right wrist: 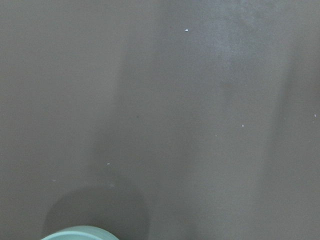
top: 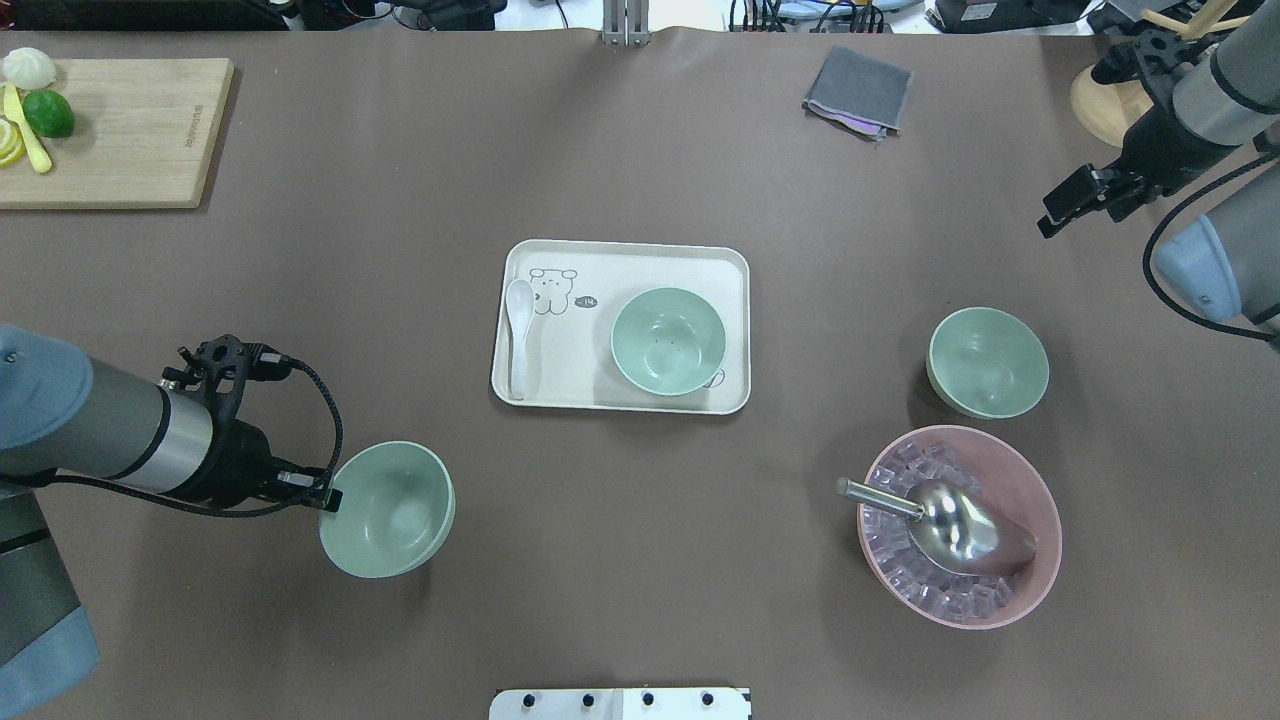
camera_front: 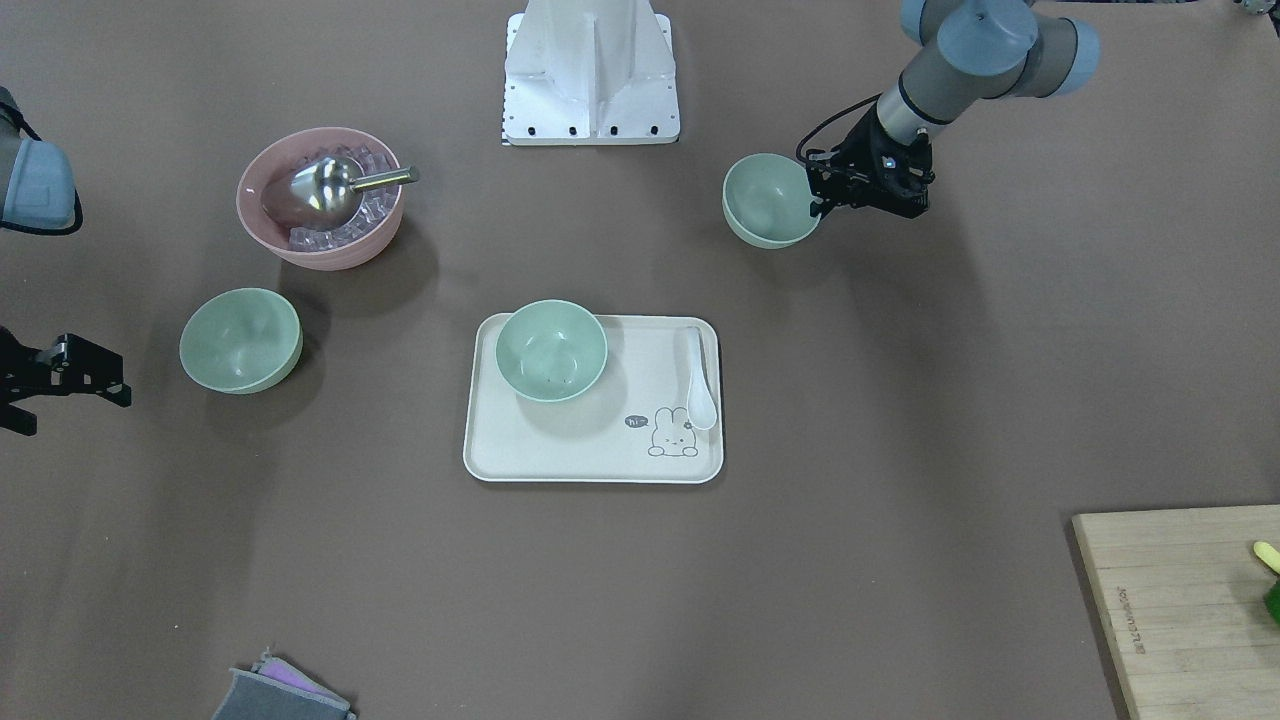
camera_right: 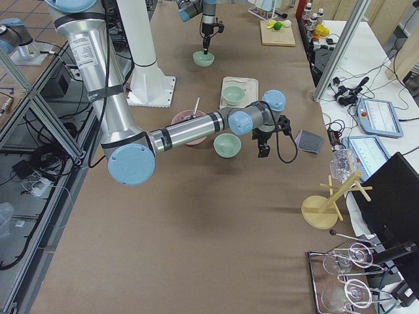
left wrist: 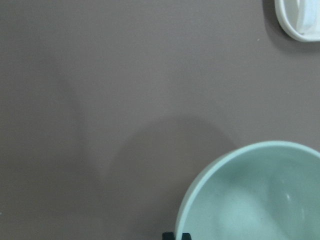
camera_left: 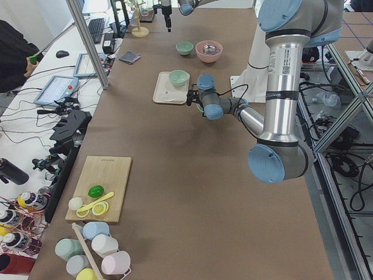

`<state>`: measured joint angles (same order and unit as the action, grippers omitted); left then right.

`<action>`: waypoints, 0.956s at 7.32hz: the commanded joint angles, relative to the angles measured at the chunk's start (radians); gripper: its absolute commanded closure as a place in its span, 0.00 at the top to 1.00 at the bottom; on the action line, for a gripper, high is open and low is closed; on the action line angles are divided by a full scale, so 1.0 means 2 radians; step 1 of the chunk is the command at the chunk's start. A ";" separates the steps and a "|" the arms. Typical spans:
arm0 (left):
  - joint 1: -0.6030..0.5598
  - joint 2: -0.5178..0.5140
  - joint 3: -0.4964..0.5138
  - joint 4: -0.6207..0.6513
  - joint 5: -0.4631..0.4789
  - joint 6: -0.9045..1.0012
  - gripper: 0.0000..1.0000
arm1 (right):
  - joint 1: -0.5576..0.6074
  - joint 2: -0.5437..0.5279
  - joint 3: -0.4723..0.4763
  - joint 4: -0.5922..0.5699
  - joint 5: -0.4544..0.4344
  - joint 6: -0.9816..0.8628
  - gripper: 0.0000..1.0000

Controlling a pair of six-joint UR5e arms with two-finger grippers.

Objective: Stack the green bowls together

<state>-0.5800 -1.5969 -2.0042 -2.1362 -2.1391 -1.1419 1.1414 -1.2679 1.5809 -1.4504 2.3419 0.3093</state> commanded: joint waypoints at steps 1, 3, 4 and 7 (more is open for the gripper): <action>-0.036 -0.013 0.000 0.002 -0.040 -0.001 0.00 | -0.009 -0.023 -0.002 0.043 0.001 -0.040 1.00; -0.055 -0.060 0.002 0.026 -0.044 -0.004 0.00 | -0.020 -0.067 0.005 0.110 0.016 -0.034 1.00; -0.070 -0.104 0.003 0.056 -0.065 -0.054 0.00 | -0.031 -0.083 0.006 0.142 0.017 -0.009 1.00; -0.071 -0.169 0.028 0.066 -0.064 -0.113 0.00 | -0.067 -0.086 -0.001 0.186 0.020 0.048 1.00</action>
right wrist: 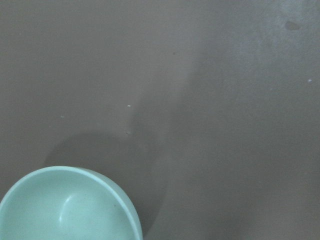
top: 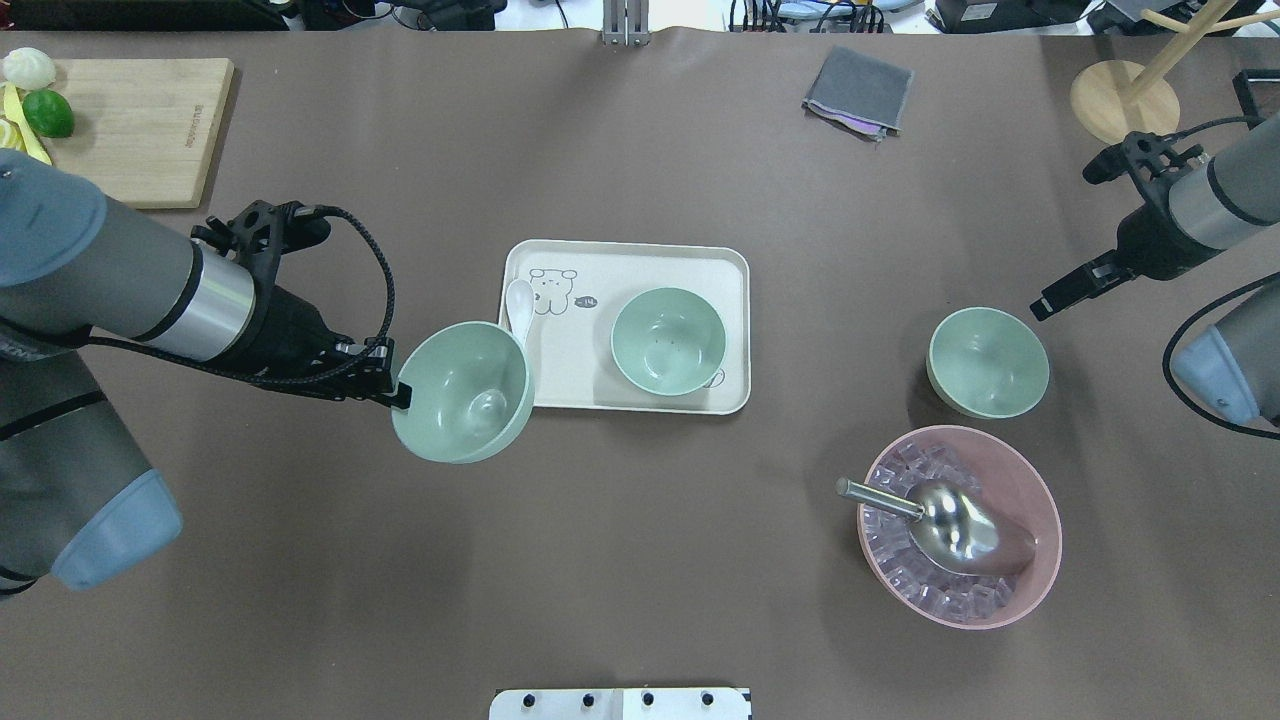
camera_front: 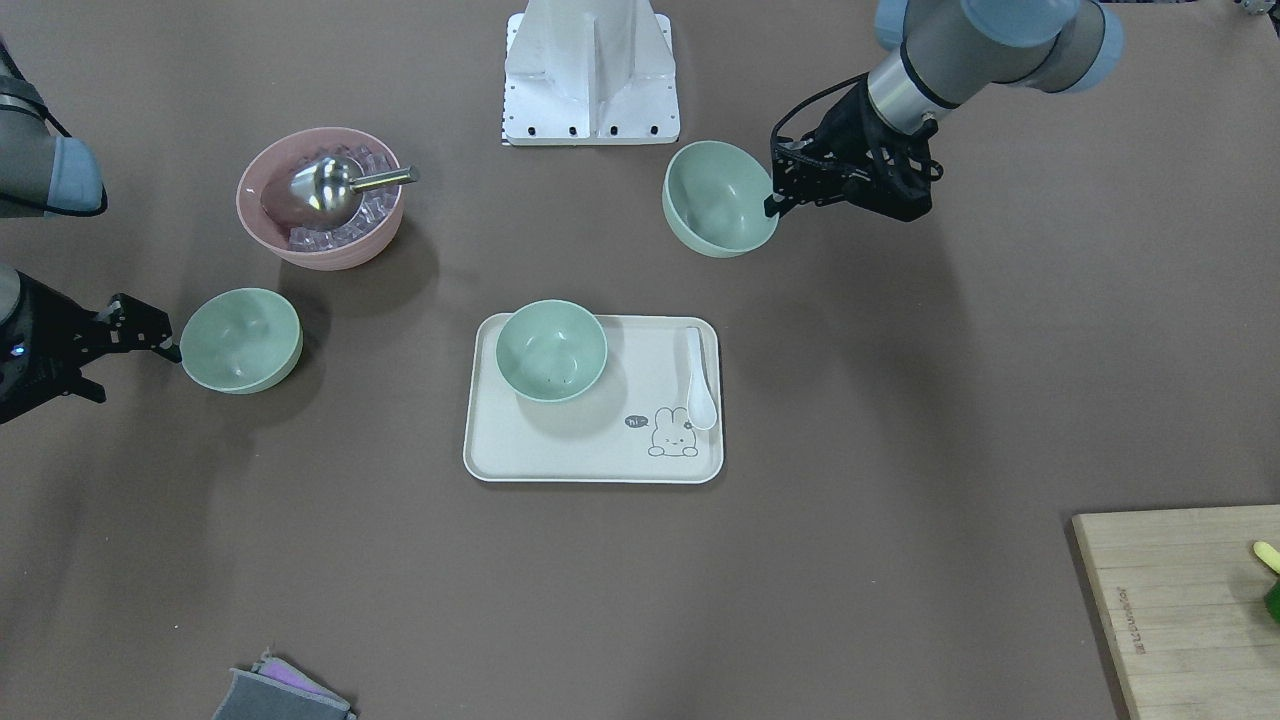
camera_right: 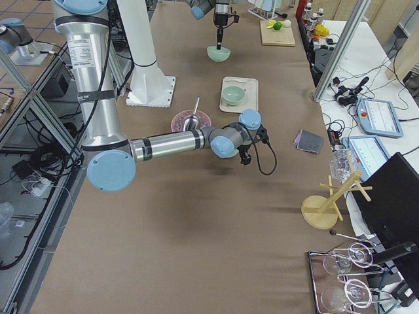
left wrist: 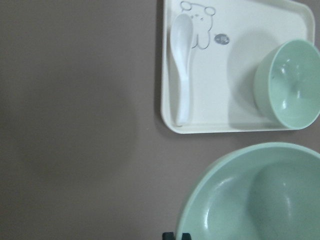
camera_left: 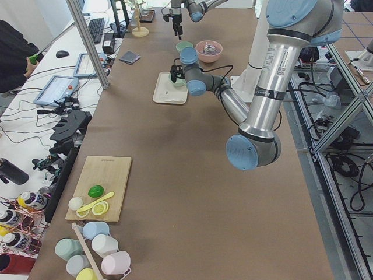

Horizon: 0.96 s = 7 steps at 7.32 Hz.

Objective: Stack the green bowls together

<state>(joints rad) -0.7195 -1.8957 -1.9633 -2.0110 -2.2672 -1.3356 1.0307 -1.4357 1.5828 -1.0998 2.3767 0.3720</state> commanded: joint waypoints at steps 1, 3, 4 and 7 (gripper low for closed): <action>-0.004 -0.024 0.013 0.003 0.000 -0.016 0.00 | -0.020 -0.002 -0.003 0.010 0.002 0.016 1.00; -0.006 -0.025 0.013 0.003 -0.002 -0.016 0.00 | -0.031 -0.002 -0.006 0.010 0.004 0.019 0.87; -0.009 -0.025 0.014 0.003 -0.003 -0.017 0.00 | -0.031 -0.002 -0.007 0.010 0.015 0.017 0.44; -0.008 -0.029 0.021 0.002 -0.004 -0.018 0.00 | -0.031 -0.014 -0.014 0.037 0.020 0.010 0.00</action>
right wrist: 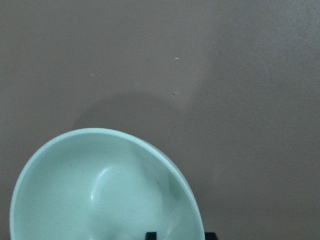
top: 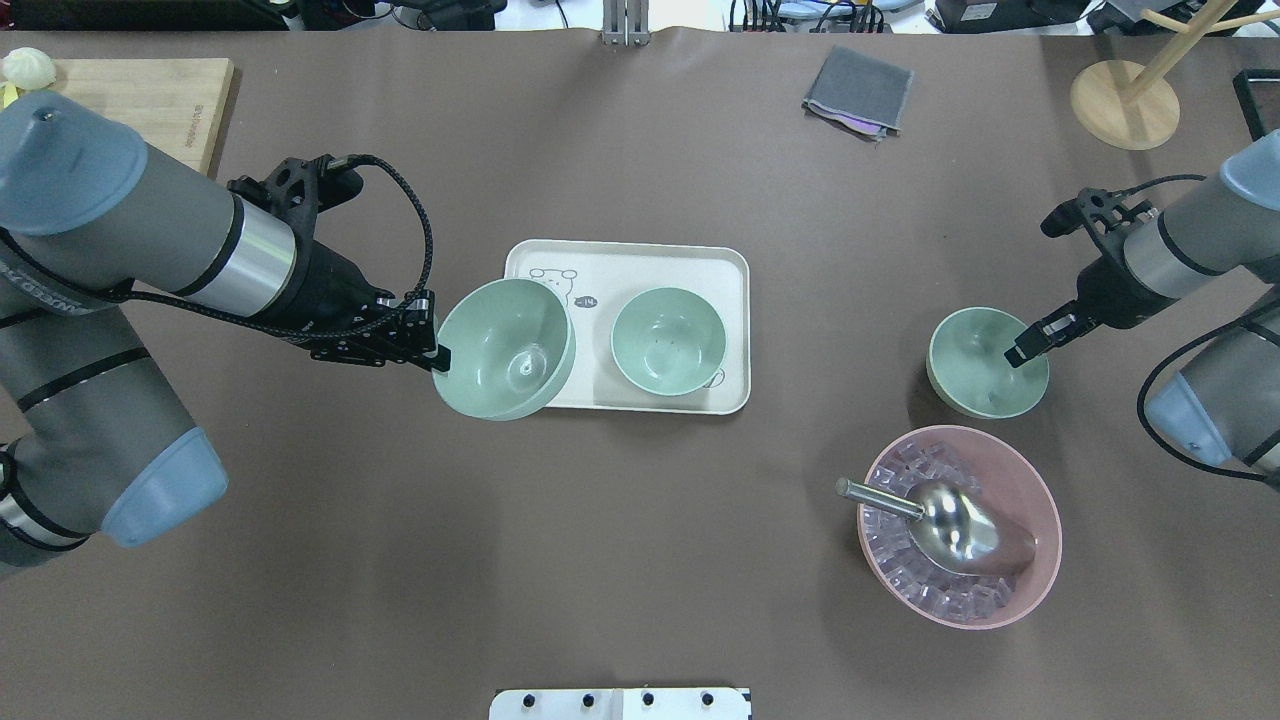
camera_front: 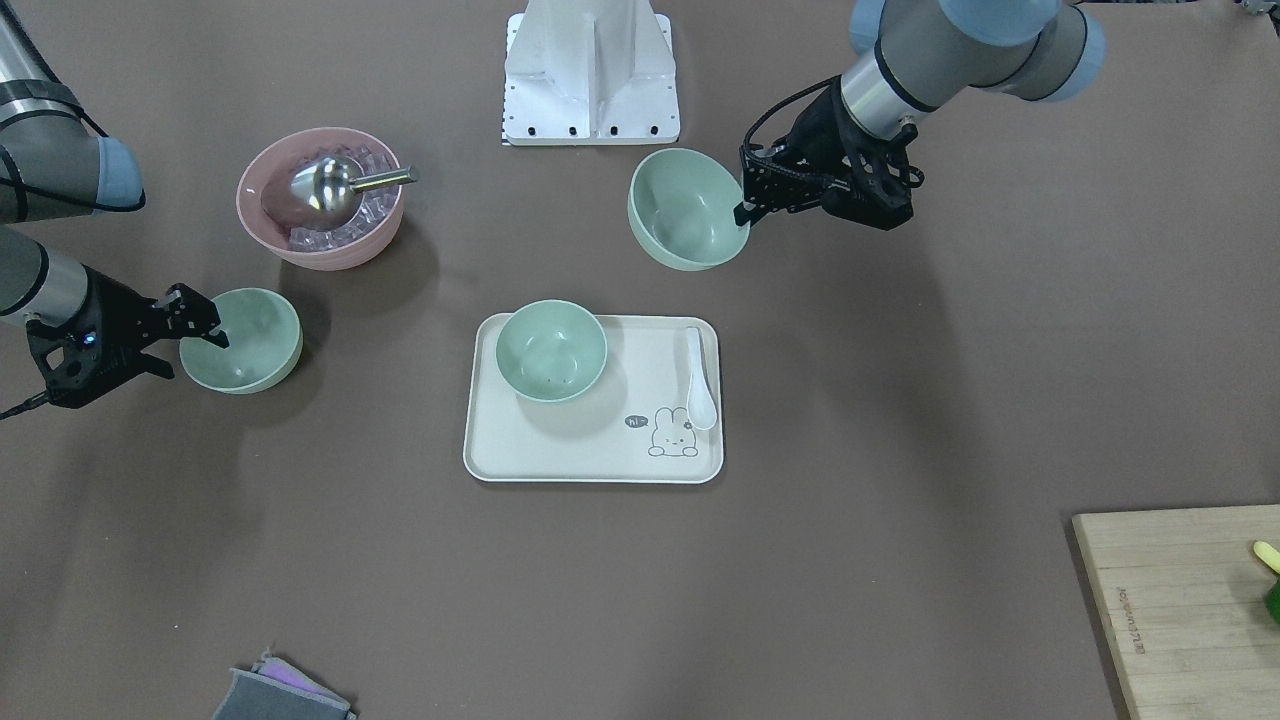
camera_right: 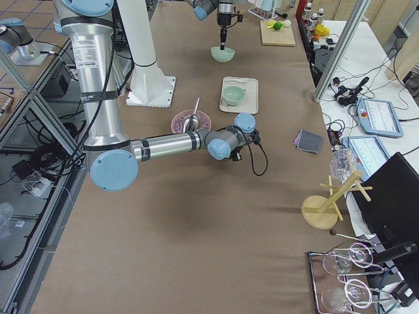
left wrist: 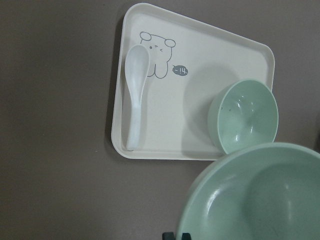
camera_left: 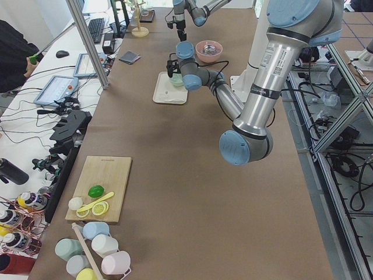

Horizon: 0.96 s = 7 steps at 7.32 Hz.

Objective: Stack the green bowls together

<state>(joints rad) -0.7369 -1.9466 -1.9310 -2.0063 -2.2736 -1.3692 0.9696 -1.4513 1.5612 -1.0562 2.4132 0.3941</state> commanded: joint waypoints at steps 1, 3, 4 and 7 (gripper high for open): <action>0.000 -0.016 0.014 -0.004 0.001 -0.003 0.00 | 0.000 -0.006 -0.004 0.016 0.001 -0.001 0.00; 0.002 -0.054 0.050 -0.005 0.002 -0.029 0.00 | 0.000 -0.005 -0.003 0.016 0.006 -0.002 0.00; 0.002 -0.054 0.052 -0.005 0.002 -0.029 0.00 | 0.011 -0.001 -0.004 0.014 0.025 0.003 0.00; 0.003 -0.060 0.067 -0.007 0.002 -0.028 0.00 | 0.073 0.022 -0.024 0.010 0.061 0.005 0.00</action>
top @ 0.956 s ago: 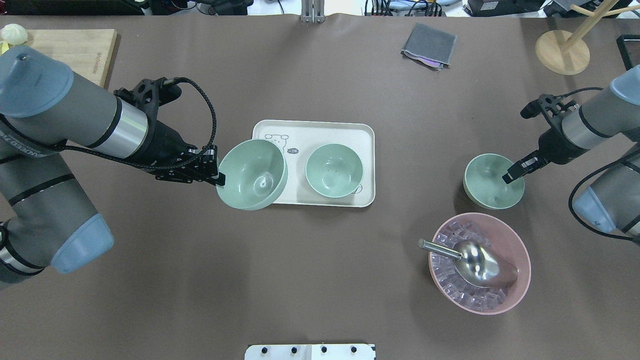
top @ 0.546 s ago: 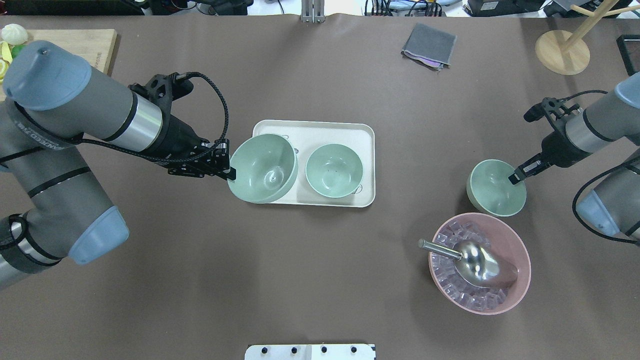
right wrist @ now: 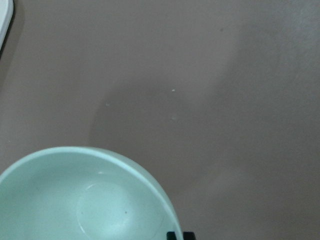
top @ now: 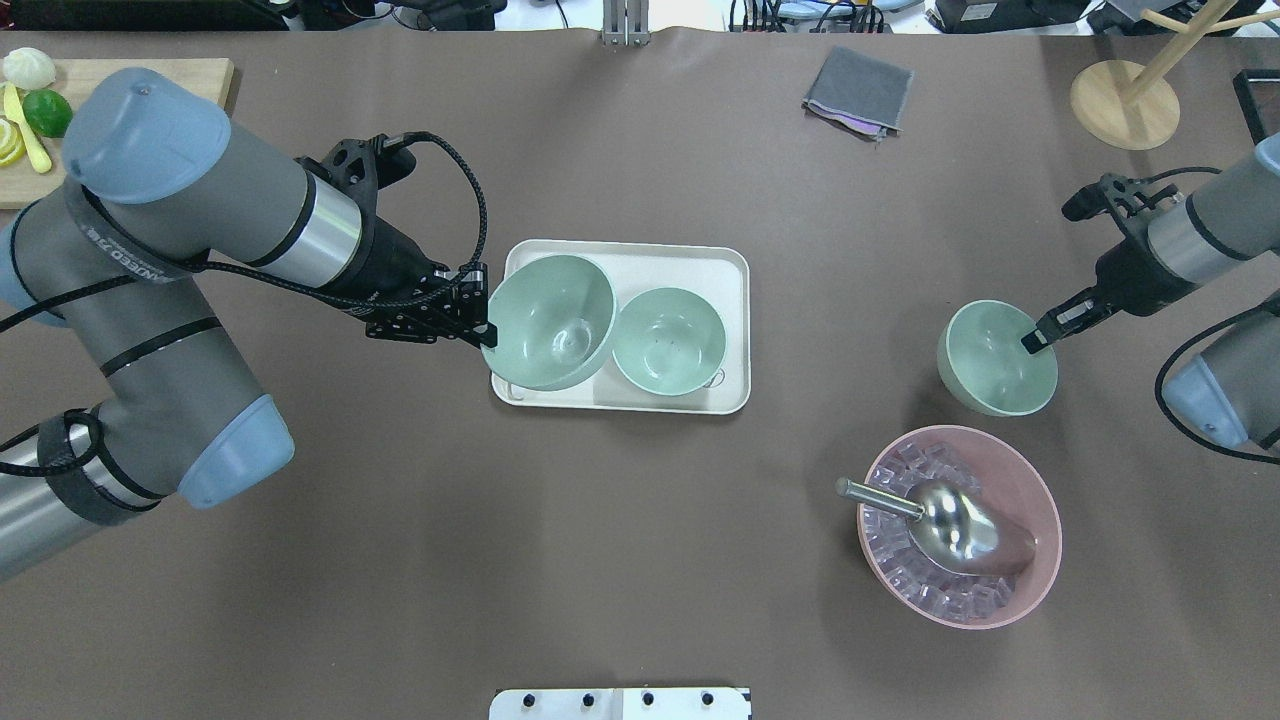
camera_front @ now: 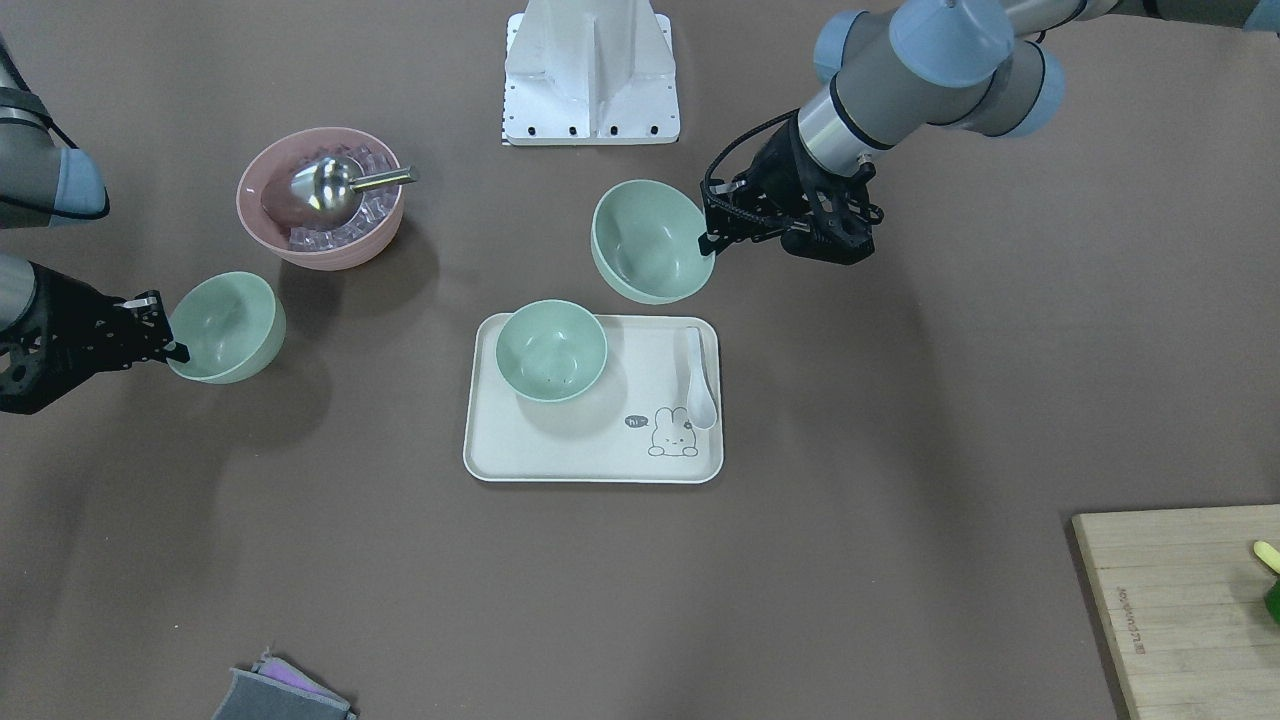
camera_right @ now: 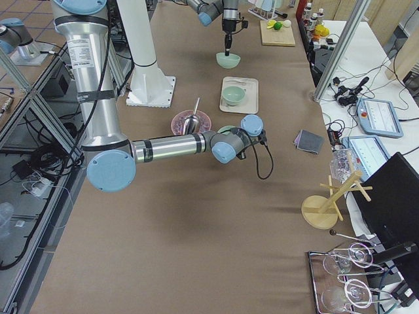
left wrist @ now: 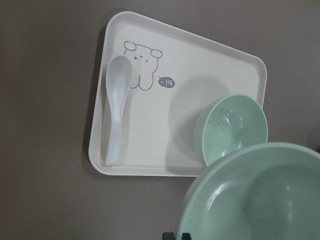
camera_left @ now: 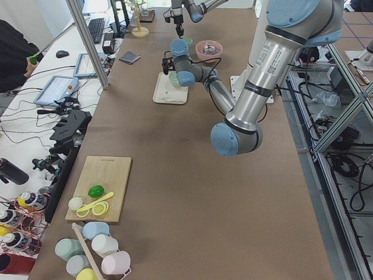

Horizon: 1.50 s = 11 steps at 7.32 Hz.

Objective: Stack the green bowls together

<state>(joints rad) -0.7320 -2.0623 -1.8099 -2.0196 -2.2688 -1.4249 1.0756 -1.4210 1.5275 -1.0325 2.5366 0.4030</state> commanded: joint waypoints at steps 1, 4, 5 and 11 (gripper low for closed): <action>0.001 -0.016 0.019 0.000 0.001 -0.002 0.00 | 0.034 0.020 -0.010 -0.009 -0.002 0.000 0.00; 0.031 -0.047 0.082 -0.092 0.057 -0.047 0.00 | 0.040 0.052 -0.014 -0.021 0.000 0.055 0.00; 0.038 -0.066 0.115 -0.112 0.068 -0.057 0.00 | 0.040 0.055 -0.014 -0.021 0.002 0.059 0.00; 0.071 -0.088 0.162 -0.139 0.105 -0.057 0.00 | 0.042 0.059 -0.013 -0.019 0.006 0.070 0.00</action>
<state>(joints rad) -0.5965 -2.2373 -1.4889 -2.2948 -2.0594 -1.5391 1.1591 -1.3040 1.5018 -1.0709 2.5475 0.5441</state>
